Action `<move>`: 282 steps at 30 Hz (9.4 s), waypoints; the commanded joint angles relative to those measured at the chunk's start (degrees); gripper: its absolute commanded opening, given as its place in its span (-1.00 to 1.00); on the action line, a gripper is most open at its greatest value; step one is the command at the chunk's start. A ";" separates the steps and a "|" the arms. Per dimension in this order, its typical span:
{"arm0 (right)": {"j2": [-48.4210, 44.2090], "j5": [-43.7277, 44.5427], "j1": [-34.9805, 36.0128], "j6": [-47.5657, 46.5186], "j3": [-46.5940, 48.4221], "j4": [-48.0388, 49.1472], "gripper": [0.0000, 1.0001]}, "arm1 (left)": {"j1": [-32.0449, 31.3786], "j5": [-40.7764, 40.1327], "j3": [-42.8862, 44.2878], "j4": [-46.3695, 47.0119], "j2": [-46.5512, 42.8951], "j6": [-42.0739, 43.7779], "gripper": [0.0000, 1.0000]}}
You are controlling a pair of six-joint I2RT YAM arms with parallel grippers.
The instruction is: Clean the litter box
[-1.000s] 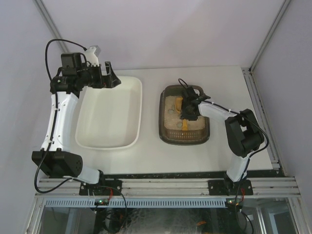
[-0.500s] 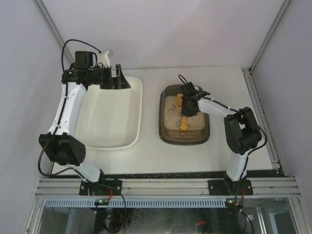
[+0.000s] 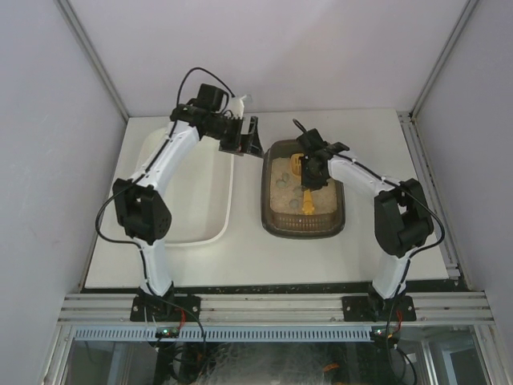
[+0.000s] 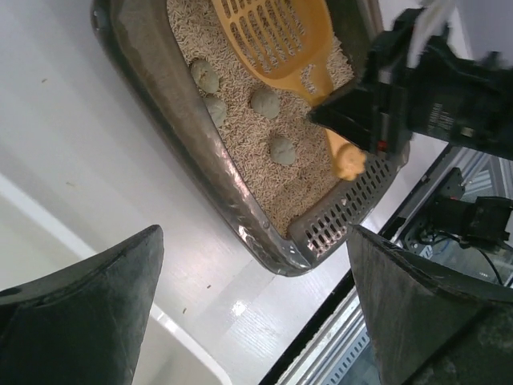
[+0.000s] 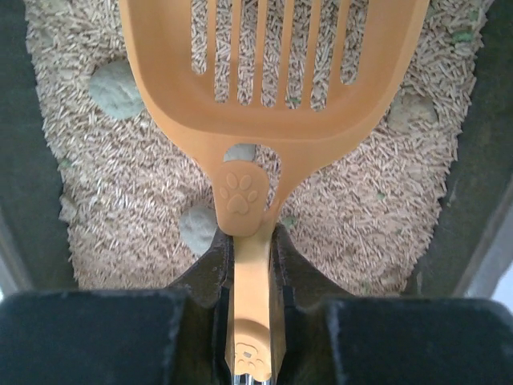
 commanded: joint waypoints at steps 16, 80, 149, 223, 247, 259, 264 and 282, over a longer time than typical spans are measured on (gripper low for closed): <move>-13.44 -5.01 6.26 -1.84 3.52 -3.19 -1.00 | -5.26 -4.73 3.39 10.14 5.71 -10.07 0.99; -32.50 -50.83 -6.80 22.88 -35.34 53.62 -0.01 | -0.74 12.20 -11.00 26.83 0.78 -21.94 -0.99; -2.25 -33.29 -5.94 0.67 -0.22 -5.17 -1.00 | -2.85 -40.43 -43.46 35.54 -27.13 -47.55 1.00; -38.20 -52.87 -11.30 14.63 -51.32 65.54 -1.00 | 10.03 -41.75 -41.45 6.70 -45.58 7.35 0.99; -30.04 -52.10 -6.65 18.77 -39.16 57.10 -1.00 | 37.74 -21.70 -19.75 -12.36 -32.28 18.97 0.80; -11.75 -30.65 19.18 2.64 -7.15 24.98 -1.00 | 43.67 -33.38 -27.44 -2.87 -34.05 17.64 0.76; -4.77 -11.79 28.04 -7.80 5.53 9.27 -1.00 | 45.28 -34.27 -30.60 -1.52 -34.92 18.34 0.77; 6.84 37.52 46.50 -33.00 18.57 2.74 -1.00 | 45.48 -32.97 -30.40 0.12 -32.90 15.44 0.91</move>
